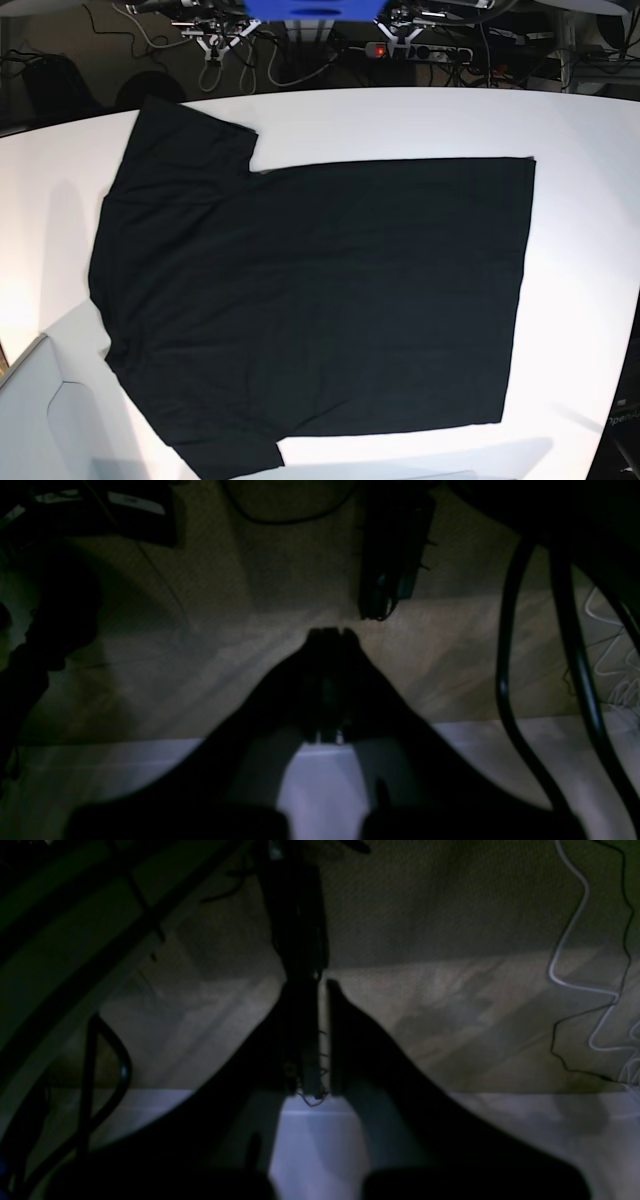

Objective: Fold the T-shirt properly
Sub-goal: 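Lower both grippers toward the shirt's collar-side corners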

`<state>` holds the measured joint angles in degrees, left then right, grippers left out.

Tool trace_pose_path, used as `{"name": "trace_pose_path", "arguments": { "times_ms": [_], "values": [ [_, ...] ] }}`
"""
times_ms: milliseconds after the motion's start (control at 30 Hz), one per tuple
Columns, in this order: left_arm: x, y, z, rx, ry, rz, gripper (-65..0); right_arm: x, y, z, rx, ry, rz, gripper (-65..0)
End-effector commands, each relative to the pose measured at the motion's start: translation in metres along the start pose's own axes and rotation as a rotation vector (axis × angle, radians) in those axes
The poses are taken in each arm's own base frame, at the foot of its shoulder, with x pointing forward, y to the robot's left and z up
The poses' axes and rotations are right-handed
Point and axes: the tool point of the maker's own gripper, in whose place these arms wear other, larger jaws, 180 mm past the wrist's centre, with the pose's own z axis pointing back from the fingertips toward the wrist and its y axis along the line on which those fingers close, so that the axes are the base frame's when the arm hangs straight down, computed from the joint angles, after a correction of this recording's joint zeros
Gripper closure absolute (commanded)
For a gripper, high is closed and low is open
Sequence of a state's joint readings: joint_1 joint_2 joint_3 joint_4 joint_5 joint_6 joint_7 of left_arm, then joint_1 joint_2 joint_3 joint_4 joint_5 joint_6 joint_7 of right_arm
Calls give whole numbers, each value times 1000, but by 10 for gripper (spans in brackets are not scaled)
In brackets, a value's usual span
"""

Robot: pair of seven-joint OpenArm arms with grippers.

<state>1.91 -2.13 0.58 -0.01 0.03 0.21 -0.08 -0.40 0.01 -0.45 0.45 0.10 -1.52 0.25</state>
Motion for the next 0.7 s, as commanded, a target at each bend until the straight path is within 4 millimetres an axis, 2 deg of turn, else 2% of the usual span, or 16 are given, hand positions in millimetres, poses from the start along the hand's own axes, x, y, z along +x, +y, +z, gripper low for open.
{"name": "trace_pose_path", "arguments": {
  "times_ms": [0,133,267,567,667],
  "values": [
    [-2,6,0,10,3,-3,-2,-11,3,0,25,19,2,0],
    [-2,9,1,15,3,-3,-2,-19,0,0,21,31,2,0],
    [-1,20,2,31,1,9,-2,-28,0,0,21,45,-1,0],
    [-1,15,1,22,3,-3,-2,-27,-1,0,19,44,1,0],
    [-7,15,1,22,4,10,-2,-27,-13,1,1,44,2,0]
  ]
}}
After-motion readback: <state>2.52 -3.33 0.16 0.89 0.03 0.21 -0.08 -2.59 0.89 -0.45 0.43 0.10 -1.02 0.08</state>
